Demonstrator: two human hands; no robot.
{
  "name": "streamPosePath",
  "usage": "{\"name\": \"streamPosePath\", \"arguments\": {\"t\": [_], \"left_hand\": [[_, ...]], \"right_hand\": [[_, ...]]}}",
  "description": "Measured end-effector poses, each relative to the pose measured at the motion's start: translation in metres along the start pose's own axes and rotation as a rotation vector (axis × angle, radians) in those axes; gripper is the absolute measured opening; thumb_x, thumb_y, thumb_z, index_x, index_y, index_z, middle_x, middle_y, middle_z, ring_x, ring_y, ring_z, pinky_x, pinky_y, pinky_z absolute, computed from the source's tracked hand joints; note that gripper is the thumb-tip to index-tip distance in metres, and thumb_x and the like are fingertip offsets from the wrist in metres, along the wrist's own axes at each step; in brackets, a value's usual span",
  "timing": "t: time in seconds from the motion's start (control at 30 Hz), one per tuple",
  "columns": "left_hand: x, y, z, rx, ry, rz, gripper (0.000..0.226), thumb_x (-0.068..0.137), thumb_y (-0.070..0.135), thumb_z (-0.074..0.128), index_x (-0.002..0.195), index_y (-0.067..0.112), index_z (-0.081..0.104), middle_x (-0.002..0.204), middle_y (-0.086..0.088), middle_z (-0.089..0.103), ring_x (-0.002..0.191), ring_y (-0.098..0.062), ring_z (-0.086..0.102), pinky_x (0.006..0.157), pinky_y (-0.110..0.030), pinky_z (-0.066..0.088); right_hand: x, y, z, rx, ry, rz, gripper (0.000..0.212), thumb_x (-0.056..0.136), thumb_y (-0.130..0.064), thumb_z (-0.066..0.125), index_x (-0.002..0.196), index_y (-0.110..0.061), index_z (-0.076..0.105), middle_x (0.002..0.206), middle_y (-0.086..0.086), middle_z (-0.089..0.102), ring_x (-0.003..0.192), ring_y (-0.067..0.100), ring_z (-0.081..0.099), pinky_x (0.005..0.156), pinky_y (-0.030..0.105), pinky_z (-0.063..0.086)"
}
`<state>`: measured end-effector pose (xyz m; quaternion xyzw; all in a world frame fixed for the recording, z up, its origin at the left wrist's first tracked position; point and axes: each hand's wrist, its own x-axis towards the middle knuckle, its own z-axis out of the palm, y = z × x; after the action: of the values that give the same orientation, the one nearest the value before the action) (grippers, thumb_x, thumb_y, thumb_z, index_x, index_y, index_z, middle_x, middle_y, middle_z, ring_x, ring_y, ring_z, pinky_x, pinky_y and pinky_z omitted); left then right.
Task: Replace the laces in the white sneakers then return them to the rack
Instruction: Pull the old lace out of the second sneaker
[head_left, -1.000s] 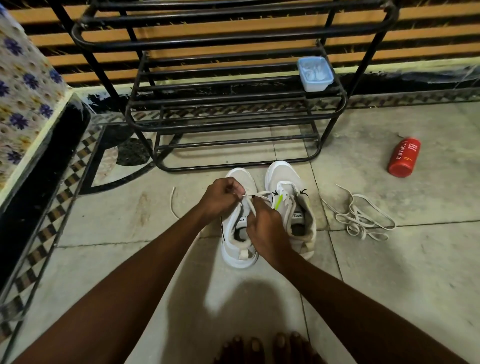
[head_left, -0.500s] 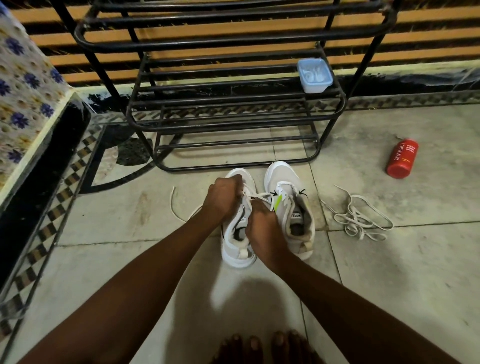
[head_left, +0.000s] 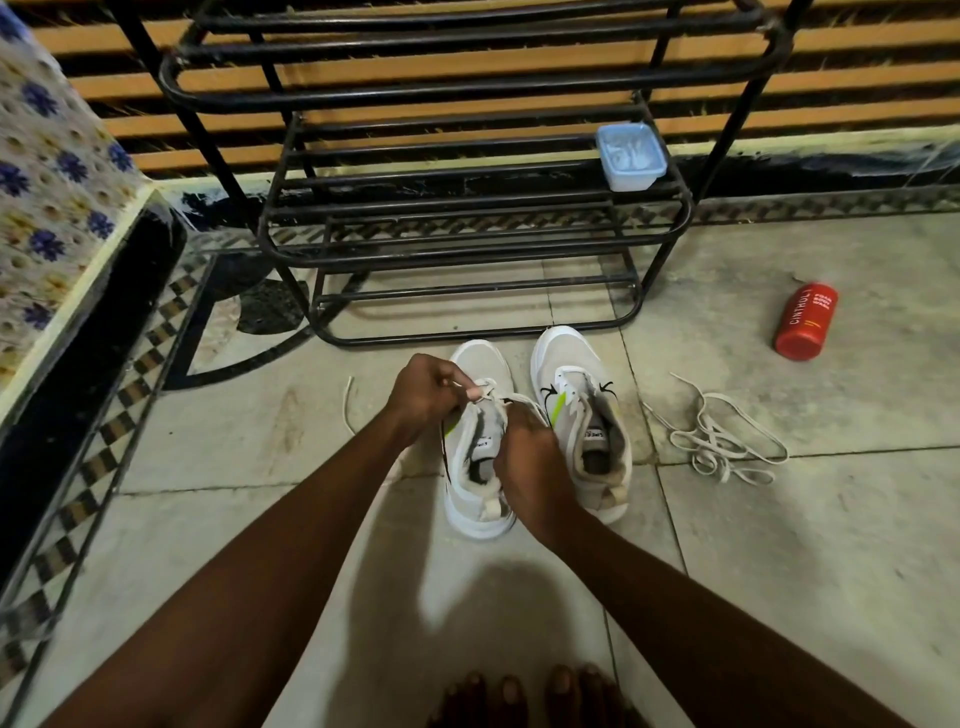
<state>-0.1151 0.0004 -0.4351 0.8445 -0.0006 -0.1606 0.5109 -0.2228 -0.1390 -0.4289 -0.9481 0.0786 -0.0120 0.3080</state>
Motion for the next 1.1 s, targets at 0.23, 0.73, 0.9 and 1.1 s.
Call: {"name": "streamPosePath", "arguments": {"t": [0.23,0.73,0.9,1.1], "left_hand": [[-0.009,-0.003,0.001,-0.79,0.399,-0.331,0.024,0.104,-0.005,0.047,0.084,0.007,0.05,0.08,-0.021,0.06,0.076,-0.035,0.063,0.054,-0.045,0.063],[-0.013,0.033,0.006,0.503,-0.018,0.166,0.013,0.078,0.012,0.071,0.067,0.019,0.069,0.074,0.006,0.059,0.092,-0.018,0.059,0.076,-0.021,0.038],[-0.01,0.029,0.02,0.608,-0.009,0.212,0.011,0.079,0.011,0.074,0.088,0.005,0.075,0.093,-0.011,0.07,0.094,-0.027,0.065,0.078,-0.028,0.047],[-0.009,0.023,0.026,0.919,-0.041,0.337,0.028,0.095,0.011,0.055,0.122,0.011,0.058,0.114,-0.015,0.062,0.104,-0.037,0.062,0.081,-0.039,0.048]], "right_hand": [[-0.002,0.001,-0.002,0.044,-0.009,0.025,0.041,0.086,0.005,0.051,0.126,0.0,0.056,0.12,0.02,0.064,0.115,0.036,0.06,0.1,0.038,0.045],[-0.001,0.0,0.003,0.021,0.009,0.034,0.036,0.084,0.003,0.052,0.12,-0.001,0.056,0.108,0.02,0.067,0.102,0.037,0.065,0.088,0.043,0.051],[0.001,0.004,0.004,0.033,0.02,-0.005,0.032,0.092,0.002,0.048,0.122,0.001,0.058,0.116,0.021,0.065,0.111,0.037,0.06,0.095,0.037,0.044],[0.001,0.005,0.001,-0.003,-0.046,0.02,0.039,0.088,0.002,0.048,0.126,-0.002,0.054,0.117,0.018,0.065,0.113,0.035,0.06,0.096,0.037,0.045]]}}
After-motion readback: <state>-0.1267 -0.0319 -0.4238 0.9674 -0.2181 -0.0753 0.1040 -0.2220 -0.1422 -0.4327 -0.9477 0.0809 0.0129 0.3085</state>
